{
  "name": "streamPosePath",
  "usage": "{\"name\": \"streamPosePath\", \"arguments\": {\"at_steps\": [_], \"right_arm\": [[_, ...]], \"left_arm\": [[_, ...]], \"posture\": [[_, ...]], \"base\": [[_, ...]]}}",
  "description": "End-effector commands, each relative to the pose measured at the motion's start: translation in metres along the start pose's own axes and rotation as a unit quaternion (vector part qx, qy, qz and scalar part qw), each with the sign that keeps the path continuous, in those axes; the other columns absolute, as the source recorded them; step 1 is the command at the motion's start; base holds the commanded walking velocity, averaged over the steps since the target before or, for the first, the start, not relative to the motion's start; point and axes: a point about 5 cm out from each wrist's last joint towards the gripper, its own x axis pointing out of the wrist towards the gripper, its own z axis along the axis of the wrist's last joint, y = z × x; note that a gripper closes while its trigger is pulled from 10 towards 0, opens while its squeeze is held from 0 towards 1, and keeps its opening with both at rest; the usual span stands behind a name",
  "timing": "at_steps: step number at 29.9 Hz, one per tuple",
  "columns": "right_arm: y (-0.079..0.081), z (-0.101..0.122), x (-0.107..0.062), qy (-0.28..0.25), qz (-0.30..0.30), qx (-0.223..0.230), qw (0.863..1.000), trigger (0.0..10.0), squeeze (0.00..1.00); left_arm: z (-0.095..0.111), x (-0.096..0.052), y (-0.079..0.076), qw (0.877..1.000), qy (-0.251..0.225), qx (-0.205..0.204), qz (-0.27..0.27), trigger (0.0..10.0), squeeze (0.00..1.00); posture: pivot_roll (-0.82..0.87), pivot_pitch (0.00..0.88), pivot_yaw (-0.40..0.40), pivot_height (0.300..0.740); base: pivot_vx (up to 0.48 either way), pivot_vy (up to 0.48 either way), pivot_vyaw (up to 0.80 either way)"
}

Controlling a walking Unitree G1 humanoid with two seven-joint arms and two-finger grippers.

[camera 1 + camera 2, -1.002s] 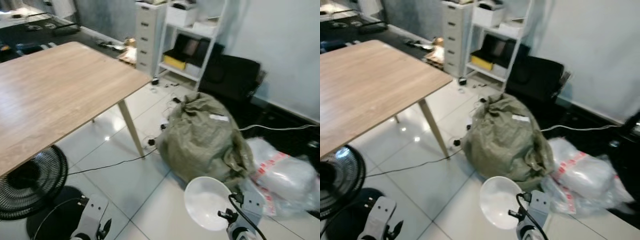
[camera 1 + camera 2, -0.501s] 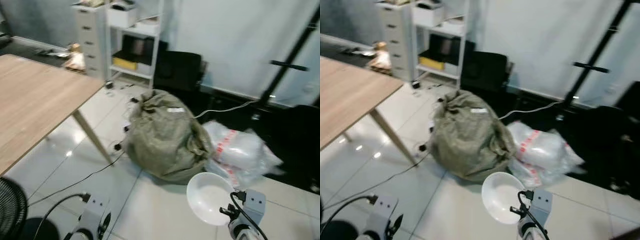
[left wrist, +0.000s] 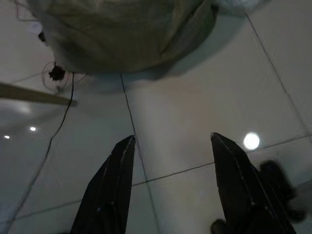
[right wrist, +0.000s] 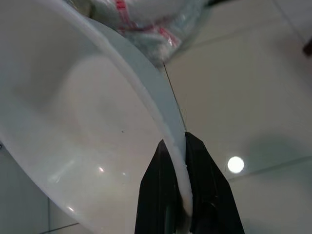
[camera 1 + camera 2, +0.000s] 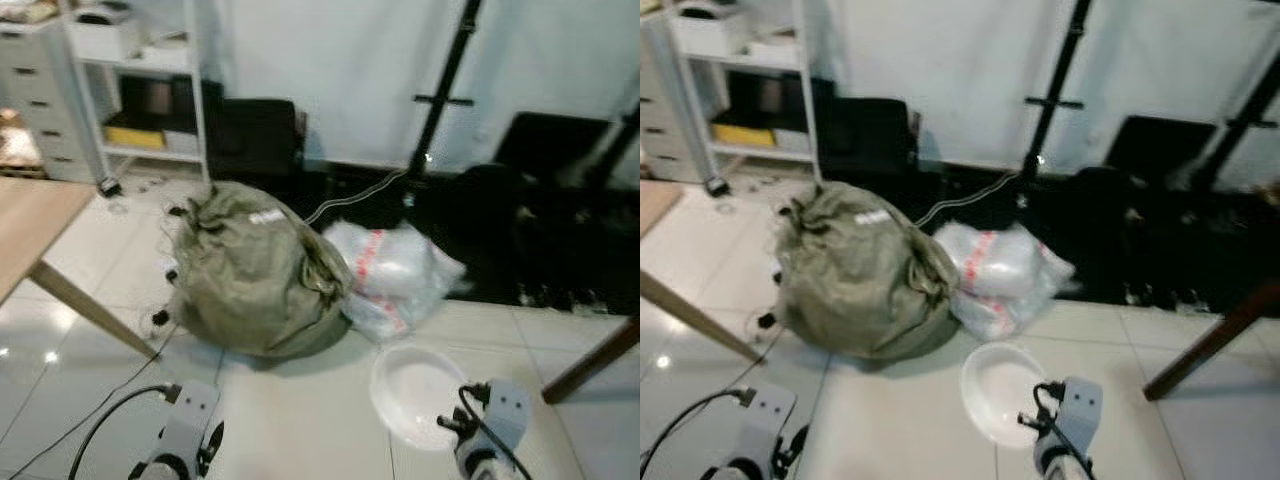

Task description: Setting the table

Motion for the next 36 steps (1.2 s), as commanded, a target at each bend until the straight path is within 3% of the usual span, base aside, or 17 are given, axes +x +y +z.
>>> {"name": "streamPosePath", "arguments": {"at_steps": [1, 36], "right_arm": [[-0.0068, -0.0009, -0.0016, -0.001, -0.011, 0.001, 1.0, 10.0, 0.0], [-0.008, -0.0034, -0.0014, -0.001, -0.016, 0.004, 1.0, 10.0, 0.0]], "left_arm": [[-0.0011, 0.0006, -0.0053, 1.0, 0.001, -0.001, -0.011, 10.0, 0.0], [0.0024, 0.0048, -0.0017, 1.0, -0.005, 0.009, -0.019, 10.0, 0.0]], "posture": [[-0.02, 0.002, 0.051, 0.74], [-0.02, 0.0, 0.064, 0.74]], "base": [[0.0, 0.0, -0.79], [0.0, 0.0, -0.79]]}}
